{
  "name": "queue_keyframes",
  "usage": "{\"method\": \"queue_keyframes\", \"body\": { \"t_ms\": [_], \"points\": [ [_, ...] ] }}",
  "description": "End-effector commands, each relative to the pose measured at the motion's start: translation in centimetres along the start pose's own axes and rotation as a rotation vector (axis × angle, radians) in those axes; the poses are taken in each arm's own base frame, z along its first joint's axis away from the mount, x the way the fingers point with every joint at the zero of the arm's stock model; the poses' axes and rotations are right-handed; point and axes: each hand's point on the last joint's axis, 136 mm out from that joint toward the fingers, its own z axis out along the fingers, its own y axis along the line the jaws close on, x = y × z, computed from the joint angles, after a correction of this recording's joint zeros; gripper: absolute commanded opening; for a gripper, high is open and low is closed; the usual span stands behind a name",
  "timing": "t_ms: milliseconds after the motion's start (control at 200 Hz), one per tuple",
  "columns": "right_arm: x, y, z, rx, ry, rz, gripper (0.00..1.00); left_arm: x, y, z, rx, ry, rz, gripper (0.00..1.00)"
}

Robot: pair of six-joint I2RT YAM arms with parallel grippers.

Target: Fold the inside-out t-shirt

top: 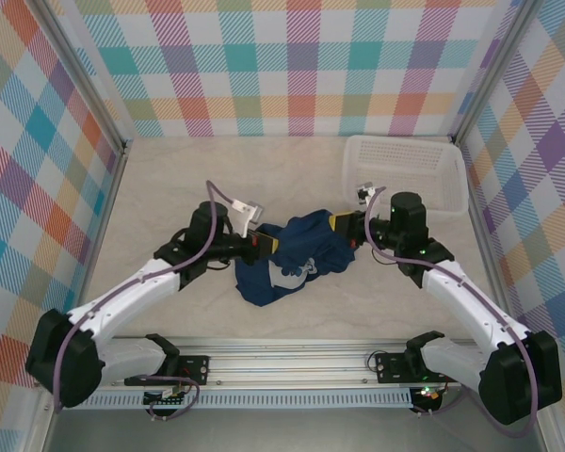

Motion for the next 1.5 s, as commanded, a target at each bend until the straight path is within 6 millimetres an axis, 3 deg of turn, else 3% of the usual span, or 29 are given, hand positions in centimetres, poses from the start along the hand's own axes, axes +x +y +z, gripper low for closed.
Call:
{"method": "queue_keyframes", "body": {
  "t_ms": [0,135,245,430,570,705,855,1040,1125,1395,1495],
  "points": [
    [1.3,-2.9,-0.5,0.155,0.041,0.027,0.00,-0.5,-1.3,1.5,0.063,0.014,0.041,0.00],
    [2.4,-3.6,-0.2,0.169,0.076,0.036,0.00,-0.1,-0.6,3.1,0.062,0.047,0.067,0.11],
    [2.6,-3.7,-0.1,0.169,0.087,0.018,0.00,0.1,-0.4,3.3,0.067,0.046,0.115,0.31],
    [2.4,-3.8,-0.2,0.166,0.091,0.000,0.00,0.2,-0.4,3.7,0.083,0.026,0.175,0.52],
    [2.2,-3.8,-0.2,0.164,0.086,-0.001,0.00,0.9,0.8,5.1,0.060,0.086,0.159,0.60],
    [2.1,-3.8,-0.4,0.169,0.083,-0.002,0.00,0.9,0.6,6.1,0.092,0.138,0.102,0.62],
    [2.1,-3.8,-0.3,0.164,0.081,0.003,0.00,0.4,0.2,6.7,0.128,0.120,0.070,0.55],
    [1.7,-3.7,-0.4,0.164,0.067,0.000,0.00,-0.1,-0.8,6.7,0.173,0.138,0.061,0.14],
    [1.1,-3.6,-0.3,0.163,0.055,-0.002,0.00,-0.6,-1.2,6.0,0.167,0.126,0.076,0.00],
    [-1.5,-3.0,-0.2,0.160,0.011,-0.011,0.00,-5.3,-2.2,1.2,0.030,-0.063,0.109,0.00],
    [-1.9,-2.8,-0.3,0.161,0.004,-0.011,0.00,-5.2,-0.4,0.7,-0.081,-0.063,0.054,0.02]
  ]
}}
